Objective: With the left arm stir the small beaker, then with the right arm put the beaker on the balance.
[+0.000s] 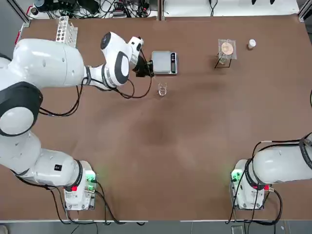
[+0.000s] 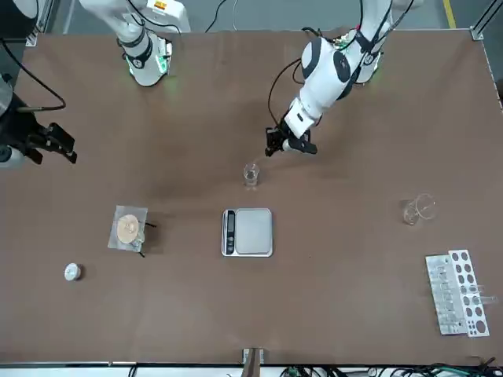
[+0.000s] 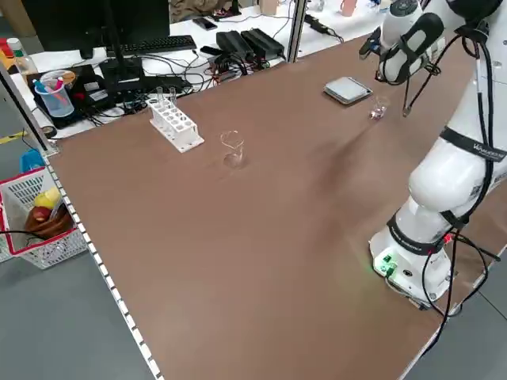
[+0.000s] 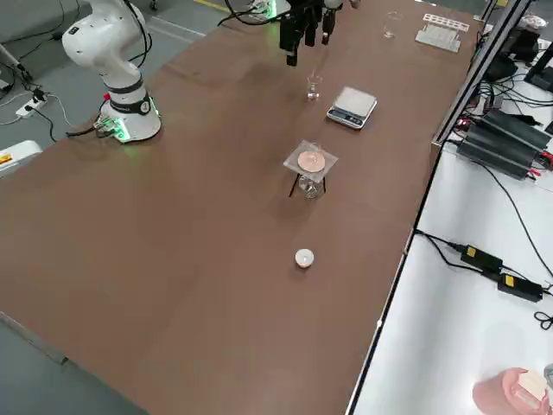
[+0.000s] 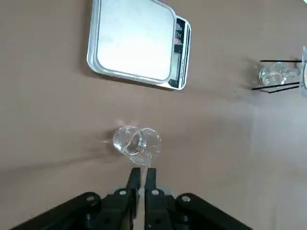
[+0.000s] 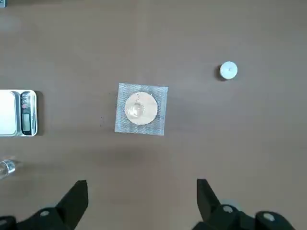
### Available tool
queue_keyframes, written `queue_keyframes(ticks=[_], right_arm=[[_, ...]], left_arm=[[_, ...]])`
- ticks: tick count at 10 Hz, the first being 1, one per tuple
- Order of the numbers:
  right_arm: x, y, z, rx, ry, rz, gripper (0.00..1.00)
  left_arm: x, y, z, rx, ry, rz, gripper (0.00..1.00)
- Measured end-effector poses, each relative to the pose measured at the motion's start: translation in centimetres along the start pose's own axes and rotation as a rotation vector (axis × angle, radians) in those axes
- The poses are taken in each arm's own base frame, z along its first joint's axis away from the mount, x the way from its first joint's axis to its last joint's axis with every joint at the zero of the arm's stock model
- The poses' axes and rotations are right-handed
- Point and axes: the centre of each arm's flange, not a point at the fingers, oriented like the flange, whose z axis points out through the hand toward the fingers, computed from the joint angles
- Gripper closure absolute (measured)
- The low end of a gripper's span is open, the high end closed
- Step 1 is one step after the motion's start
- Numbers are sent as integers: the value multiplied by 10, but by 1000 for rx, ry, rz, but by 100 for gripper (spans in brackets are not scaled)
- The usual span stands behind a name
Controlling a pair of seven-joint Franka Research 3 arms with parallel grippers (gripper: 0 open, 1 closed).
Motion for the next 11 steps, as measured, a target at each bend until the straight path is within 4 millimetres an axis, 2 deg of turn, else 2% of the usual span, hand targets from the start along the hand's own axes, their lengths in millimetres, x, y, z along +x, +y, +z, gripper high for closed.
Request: queue_keyframes(ticks=[2,3,4,6,7,11], right_arm=[[0,0,0,0,0,0,0],[0,0,0,0,0,0,0],[0,0,0,0,0,-1,0],[0,0,0,0,0,-1,0],[0,0,0,0,0,-5,0],[-1,1,0,0,-6,-16,0]], left_arm=[[16,-7,-10,21,-46,2,93],[31,-7,-24,61,-84,30,93],[44,1,-39,138,-115,43,93],[59,39,-64,330,-94,-6,93],[55,56,-65,366,-68,-39,93],[2,103,-29,414,-30,-95,93]])
